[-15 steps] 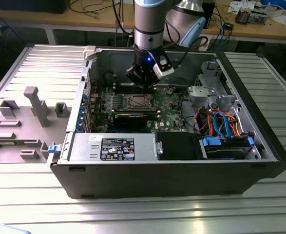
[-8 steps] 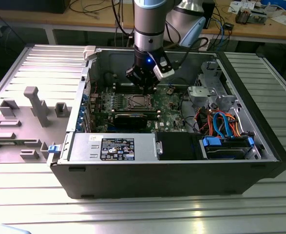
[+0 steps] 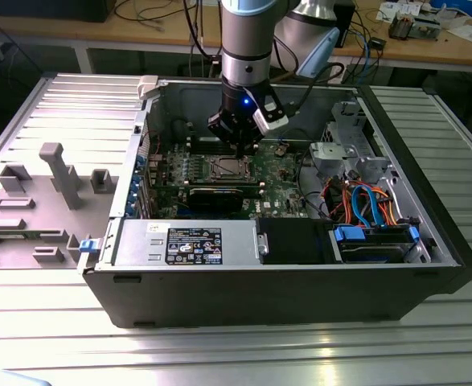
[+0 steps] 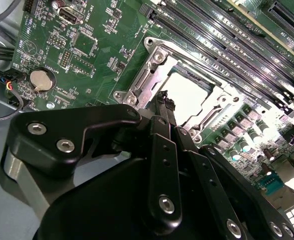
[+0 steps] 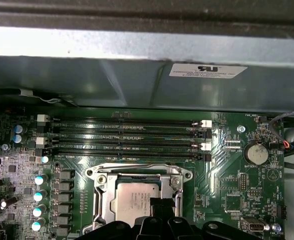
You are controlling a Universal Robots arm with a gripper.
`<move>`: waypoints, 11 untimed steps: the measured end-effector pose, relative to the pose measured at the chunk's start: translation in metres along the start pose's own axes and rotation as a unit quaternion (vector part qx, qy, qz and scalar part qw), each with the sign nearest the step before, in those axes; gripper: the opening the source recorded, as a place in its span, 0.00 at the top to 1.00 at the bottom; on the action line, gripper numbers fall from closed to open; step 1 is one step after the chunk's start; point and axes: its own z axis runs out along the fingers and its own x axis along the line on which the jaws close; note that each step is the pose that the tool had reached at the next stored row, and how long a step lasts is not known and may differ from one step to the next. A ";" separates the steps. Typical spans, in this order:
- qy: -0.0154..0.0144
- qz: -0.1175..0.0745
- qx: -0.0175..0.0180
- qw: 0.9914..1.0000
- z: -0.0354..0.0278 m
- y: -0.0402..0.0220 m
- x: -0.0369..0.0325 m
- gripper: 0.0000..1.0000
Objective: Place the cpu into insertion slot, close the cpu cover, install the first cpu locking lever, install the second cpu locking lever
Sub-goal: 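Install the second cpu locking lever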
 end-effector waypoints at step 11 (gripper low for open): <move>0.000 0.000 0.000 1.000 -0.0002 -0.0059 0.0002 0.89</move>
